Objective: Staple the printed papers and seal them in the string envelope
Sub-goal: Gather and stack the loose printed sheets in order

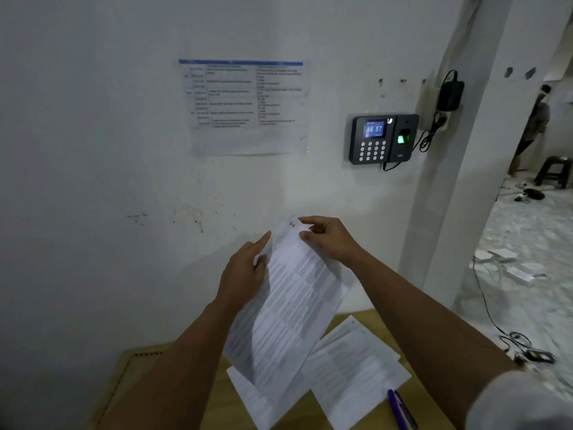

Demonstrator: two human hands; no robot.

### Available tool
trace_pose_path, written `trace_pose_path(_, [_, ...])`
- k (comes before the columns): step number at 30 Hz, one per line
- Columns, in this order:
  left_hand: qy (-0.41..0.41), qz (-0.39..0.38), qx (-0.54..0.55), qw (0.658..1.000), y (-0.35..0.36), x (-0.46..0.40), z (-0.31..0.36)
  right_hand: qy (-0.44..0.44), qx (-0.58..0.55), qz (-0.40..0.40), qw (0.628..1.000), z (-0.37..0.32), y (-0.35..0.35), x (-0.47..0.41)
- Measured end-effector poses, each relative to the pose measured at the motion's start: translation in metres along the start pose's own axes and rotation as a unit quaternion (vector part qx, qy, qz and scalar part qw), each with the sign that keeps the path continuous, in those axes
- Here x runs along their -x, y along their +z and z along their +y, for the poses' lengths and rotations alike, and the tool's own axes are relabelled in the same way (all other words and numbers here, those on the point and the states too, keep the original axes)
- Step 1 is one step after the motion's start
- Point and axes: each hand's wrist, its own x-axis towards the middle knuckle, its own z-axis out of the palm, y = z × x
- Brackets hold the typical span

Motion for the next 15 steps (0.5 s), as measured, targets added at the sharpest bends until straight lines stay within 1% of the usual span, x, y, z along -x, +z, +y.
trace_pose_path(3, [-0.010,-0.008,0.003,1.000,0.000,0.000,-0.021,0.019,0.013,-0.026,0.999,0.018,0.012,-0.009])
trace_pose_path(8, [-0.050,-0.068,0.038,0.996,0.003,0.000,-0.058,0.048,0.024,-0.039,0.998,0.044,0.037,-0.031])
trace_pose_path(11, [-0.093,-0.097,0.062,0.989,0.009,0.004,-0.086,0.080,0.030,-0.044,0.995,0.069,0.055,-0.045])
trace_pose_path(15, [-0.163,-0.132,0.063,0.976,0.028,0.015,-0.129,0.142,0.031,-0.061,0.987,0.118,0.085,-0.058])
